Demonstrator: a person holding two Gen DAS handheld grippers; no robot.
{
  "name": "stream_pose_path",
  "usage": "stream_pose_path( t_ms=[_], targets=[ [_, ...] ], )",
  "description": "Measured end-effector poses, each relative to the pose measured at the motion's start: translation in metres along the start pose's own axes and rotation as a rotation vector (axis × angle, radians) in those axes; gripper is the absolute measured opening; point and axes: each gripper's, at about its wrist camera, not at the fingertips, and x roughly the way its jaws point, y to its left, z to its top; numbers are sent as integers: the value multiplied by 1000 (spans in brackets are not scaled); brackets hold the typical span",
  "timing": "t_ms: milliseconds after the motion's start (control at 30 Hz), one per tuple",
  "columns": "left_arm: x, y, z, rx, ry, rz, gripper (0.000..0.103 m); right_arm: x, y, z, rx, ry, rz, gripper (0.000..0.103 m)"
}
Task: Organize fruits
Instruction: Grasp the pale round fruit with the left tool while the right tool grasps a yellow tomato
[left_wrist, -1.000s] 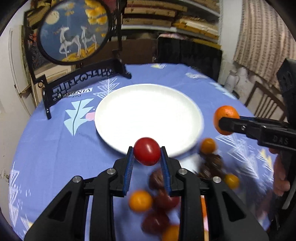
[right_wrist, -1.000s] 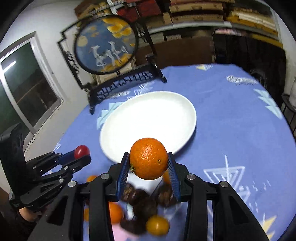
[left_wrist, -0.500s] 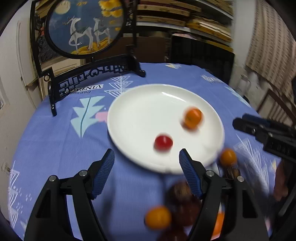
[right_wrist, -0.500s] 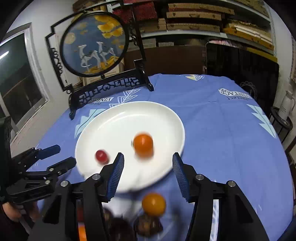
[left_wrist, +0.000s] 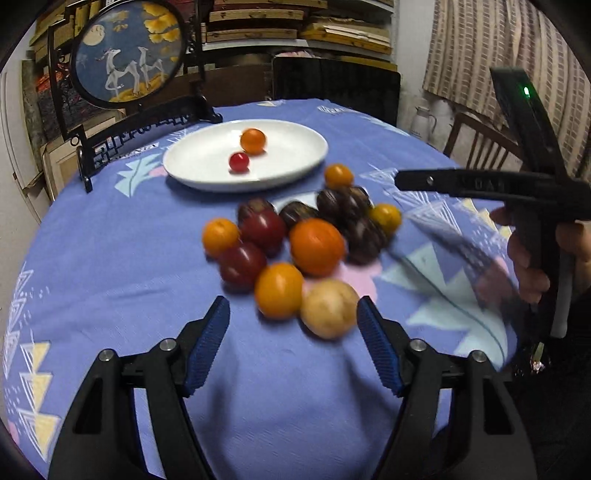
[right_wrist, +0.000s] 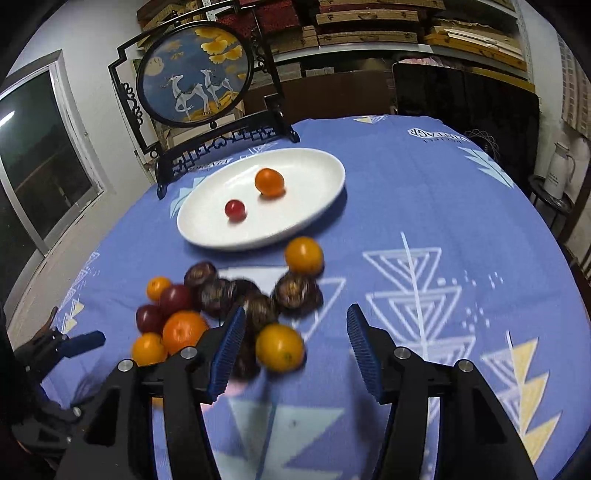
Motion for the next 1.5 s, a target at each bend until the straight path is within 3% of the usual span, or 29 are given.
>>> stream_pose_path(
  t_ms=[133, 467, 533, 567, 700, 900, 1200, 1300, 1500],
  targets=[
    [7, -22, -11, 25, 10, -9, 65, -7, -6, -13, 14, 3, -13, 58],
    [39, -39, -2, 48, 11, 28, 63, -10, -22, -23, 23, 1, -59, 58],
    [39, -34, -1, 28, 8, 17, 42, -10, -23, -25, 14, 1, -63, 58],
    [39, -31, -1, 11, 12, 1, 40, -9, -23, -26, 8, 8, -59, 58],
    [28, -24, -3, -22, -14, -16, 40, -2, -17, -31, -24, 40, -26, 51],
    [-5, -15, -5, -38, -88, -11, 40, 3, 3, -28, -75, 58, 15, 51],
    [-9, -5, -8, -58, -88, -14, 40, 37, 1, -15, 38, 131, 54, 49],
    [-8, -2, -9, -64, -87, -13, 40, 48, 1, -16, 65, 161, 117, 37],
    [-10, 0, -7, -66, -93, -6, 40, 28, 16, -20, -35, 80, 63, 36]
  ],
)
